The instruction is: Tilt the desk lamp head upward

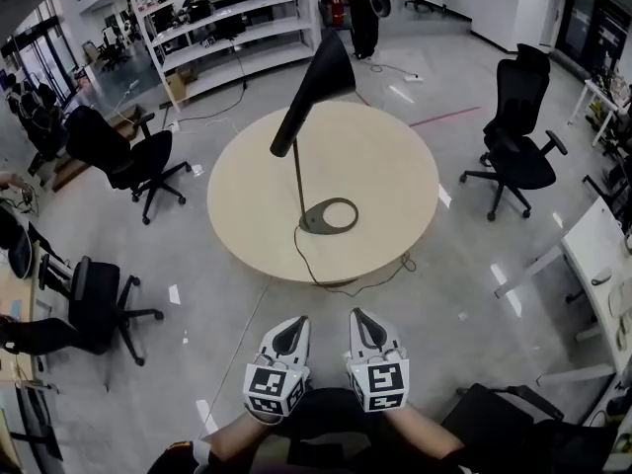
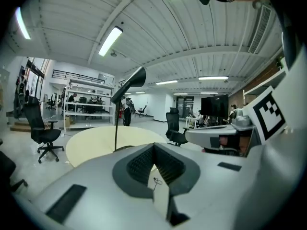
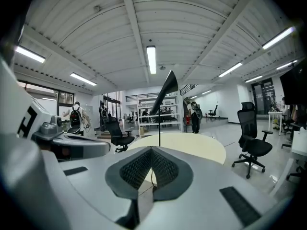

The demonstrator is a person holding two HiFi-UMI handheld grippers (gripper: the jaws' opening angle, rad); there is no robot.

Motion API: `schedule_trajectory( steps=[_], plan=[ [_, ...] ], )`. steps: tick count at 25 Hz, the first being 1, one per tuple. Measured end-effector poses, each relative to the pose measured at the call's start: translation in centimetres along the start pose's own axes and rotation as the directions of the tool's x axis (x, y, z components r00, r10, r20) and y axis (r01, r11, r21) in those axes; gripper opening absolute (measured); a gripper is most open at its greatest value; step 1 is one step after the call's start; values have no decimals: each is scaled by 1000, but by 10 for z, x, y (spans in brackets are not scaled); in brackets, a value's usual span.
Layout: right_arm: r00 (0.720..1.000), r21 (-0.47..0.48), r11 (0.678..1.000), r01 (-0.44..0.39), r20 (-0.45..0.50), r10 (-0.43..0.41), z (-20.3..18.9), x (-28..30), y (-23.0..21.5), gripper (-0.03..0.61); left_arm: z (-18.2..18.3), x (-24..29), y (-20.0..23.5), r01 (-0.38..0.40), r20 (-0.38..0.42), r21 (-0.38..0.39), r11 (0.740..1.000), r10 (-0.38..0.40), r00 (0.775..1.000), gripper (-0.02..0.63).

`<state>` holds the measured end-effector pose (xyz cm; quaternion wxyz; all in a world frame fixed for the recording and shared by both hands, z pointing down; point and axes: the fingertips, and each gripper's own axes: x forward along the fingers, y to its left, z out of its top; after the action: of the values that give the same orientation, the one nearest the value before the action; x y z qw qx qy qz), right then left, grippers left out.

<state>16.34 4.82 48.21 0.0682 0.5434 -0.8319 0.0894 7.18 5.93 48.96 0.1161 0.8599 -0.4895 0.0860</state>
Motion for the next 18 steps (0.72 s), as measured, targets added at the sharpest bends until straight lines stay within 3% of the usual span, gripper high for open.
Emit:
schedule_trajectory(
  steps=[9, 18],
  plan=[
    [1000, -1, 1000, -4, -6, 4, -19, -32, 17, 15, -12, -28, -12, -23, 20, -2, 1000, 23, 1000, 48],
    [999, -9, 1000, 15, -35, -16, -17, -25, 79, 15, -10, -70, 27, 6, 39, -9, 1000, -5, 999, 48]
  ],
)
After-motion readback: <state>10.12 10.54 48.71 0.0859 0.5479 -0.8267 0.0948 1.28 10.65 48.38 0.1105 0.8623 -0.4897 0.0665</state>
